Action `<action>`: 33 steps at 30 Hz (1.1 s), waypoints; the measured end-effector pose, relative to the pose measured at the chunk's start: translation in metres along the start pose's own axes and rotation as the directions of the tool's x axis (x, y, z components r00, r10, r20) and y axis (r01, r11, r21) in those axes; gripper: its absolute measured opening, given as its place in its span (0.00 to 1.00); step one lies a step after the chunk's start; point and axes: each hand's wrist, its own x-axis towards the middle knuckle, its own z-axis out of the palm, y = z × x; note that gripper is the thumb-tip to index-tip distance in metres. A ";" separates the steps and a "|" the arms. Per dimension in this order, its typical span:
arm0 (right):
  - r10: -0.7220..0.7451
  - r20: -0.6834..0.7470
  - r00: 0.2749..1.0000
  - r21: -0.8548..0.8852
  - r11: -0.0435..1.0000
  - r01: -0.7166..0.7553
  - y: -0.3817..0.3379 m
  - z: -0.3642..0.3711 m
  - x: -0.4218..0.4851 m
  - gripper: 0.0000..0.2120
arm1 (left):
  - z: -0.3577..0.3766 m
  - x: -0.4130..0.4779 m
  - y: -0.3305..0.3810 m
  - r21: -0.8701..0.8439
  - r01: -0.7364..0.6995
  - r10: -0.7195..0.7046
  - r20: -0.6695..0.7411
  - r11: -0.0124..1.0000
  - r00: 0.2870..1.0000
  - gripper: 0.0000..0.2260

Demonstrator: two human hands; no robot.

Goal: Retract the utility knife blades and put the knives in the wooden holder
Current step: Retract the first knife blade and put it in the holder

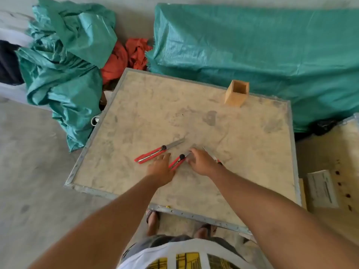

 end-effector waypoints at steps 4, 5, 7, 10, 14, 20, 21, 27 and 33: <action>0.091 -0.037 0.995 0.086 0.992 -0.087 -0.010 0.020 -0.006 0.23 | 0.020 -0.004 -0.010 0.060 0.008 -0.009 0.017 0.998 1.000 0.29; 0.115 -0.046 0.992 0.119 0.987 -0.109 -0.012 0.025 -0.005 0.23 | 0.022 -0.002 -0.012 0.062 0.005 -0.006 0.019 0.998 1.000 0.27; 0.167 -0.060 0.984 0.201 0.968 -0.152 -0.017 0.032 -0.002 0.22 | 0.024 0.003 -0.015 0.056 -0.016 0.015 0.023 0.998 1.000 0.24; 0.239 -0.114 0.964 0.288 0.937 -0.198 -0.027 0.039 0.001 0.19 | 0.027 0.009 -0.018 0.008 -0.041 0.041 0.043 0.999 0.998 0.23; 0.355 -0.168 0.920 0.443 0.861 -0.251 -0.035 0.043 0.005 0.14 | 0.023 0.014 -0.021 -0.141 -0.043 0.052 0.063 0.989 0.997 0.25; 0.480 -0.150 0.864 0.708 0.662 -0.246 -0.048 0.030 0.001 0.09 | 0.002 0.010 -0.025 -0.393 -0.044 0.091 0.102 0.919 0.991 0.21; 0.477 -0.120 0.871 0.767 0.601 -0.224 -0.051 0.025 -0.001 0.09 | -0.006 0.008 -0.024 -0.425 -0.048 0.102 0.105 0.904 0.989 0.21; 0.391 -0.207 0.897 0.829 0.557 -0.052 -0.066 -0.022 -0.019 0.09 | -0.064 -0.007 -0.012 -0.563 -0.092 0.256 0.220 0.821 0.942 0.24; 0.298 -0.281 0.912 0.835 0.545 0.079 -0.070 -0.063 -0.042 0.09 | -0.081 -0.022 0.009 -0.758 -0.056 0.321 0.206 0.650 0.924 0.25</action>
